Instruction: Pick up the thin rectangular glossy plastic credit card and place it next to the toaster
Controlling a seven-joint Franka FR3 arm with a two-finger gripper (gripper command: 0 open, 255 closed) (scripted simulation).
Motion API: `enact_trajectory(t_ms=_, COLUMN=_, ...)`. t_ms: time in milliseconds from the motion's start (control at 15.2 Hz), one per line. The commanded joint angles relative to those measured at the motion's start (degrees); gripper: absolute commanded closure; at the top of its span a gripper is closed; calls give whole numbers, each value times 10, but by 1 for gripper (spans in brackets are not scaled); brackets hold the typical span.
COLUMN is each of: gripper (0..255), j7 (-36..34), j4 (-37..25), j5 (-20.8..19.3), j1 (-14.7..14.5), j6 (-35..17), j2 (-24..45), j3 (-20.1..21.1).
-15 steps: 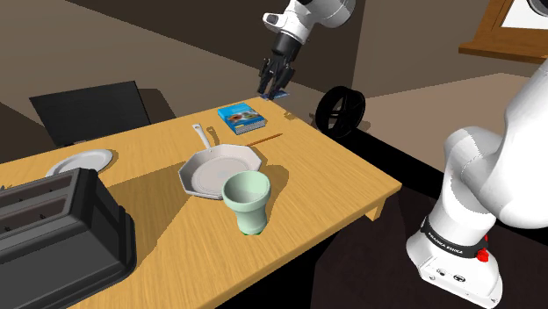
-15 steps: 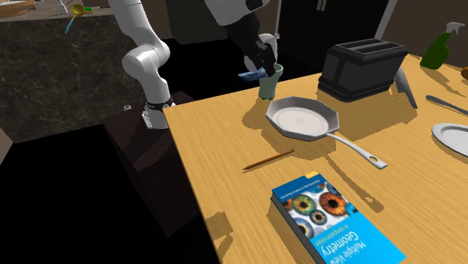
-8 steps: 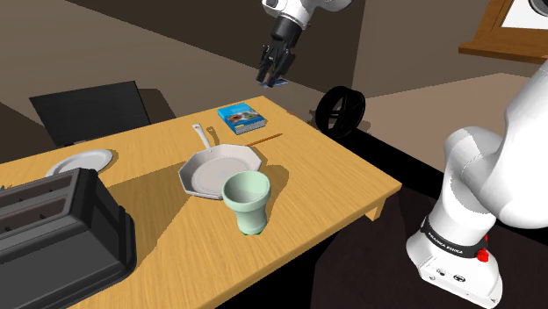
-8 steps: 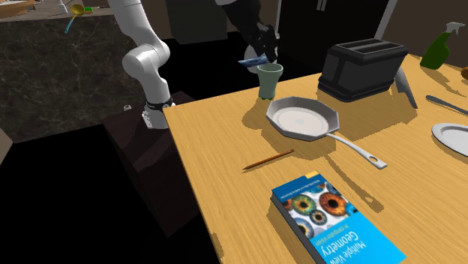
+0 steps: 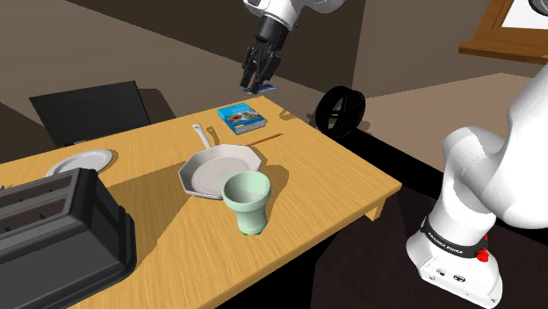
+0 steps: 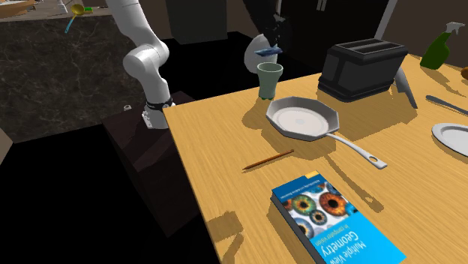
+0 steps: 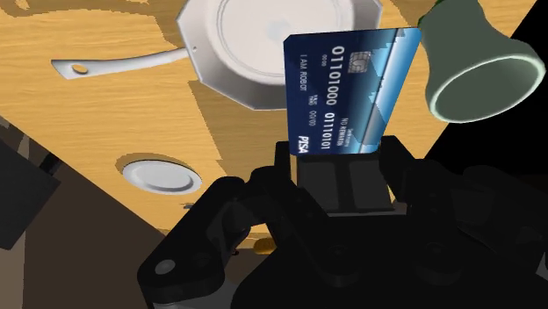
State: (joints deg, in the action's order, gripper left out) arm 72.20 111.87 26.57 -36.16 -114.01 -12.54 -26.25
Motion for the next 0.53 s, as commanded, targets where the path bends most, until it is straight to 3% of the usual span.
enact_trajectory(t_ms=0, gripper=255, j7=-28, j4=13, j5=-4, j1=-11, j6=-23, j2=-6, j3=22)
enact_trajectory(t_ms=462, gripper=255, j7=-114, j4=16, j5=-8, j1=-47, j6=-79, j2=7, j3=86)
